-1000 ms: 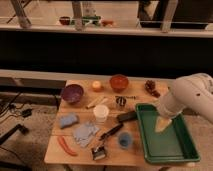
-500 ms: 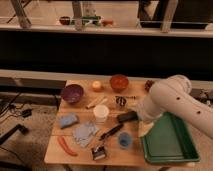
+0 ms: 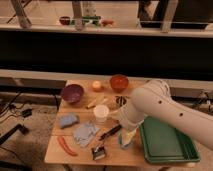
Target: Place brush in purple bowl
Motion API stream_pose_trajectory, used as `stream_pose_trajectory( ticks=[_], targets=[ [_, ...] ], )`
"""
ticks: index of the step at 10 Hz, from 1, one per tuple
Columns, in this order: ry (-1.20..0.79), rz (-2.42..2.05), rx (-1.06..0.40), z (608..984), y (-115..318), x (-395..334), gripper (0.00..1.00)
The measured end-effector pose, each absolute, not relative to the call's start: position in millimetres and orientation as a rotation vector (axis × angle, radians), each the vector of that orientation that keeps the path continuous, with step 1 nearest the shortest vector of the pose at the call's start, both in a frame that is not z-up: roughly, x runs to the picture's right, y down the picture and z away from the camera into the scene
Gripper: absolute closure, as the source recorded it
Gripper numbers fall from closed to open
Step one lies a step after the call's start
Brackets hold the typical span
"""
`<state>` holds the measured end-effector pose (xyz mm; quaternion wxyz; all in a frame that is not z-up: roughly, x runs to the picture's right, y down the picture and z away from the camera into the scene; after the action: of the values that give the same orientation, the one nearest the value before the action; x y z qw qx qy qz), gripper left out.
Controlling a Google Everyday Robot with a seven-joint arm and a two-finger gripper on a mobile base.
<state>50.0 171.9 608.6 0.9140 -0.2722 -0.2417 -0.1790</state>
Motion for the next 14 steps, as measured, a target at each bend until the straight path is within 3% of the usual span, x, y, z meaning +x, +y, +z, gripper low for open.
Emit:
stream_pose_trajectory(
  ticks=[6, 11, 14],
  targets=[
    [-0.584, -0.407, -0.614, 606.0, 191.4, 5.0, 0.20],
    [-0.577, -0.374, -0.619, 604.5, 196.9, 10.6, 0.20],
    [-0.583, -0.314, -0.623, 623.8, 209.9, 3.4, 0.20]
  ],
)
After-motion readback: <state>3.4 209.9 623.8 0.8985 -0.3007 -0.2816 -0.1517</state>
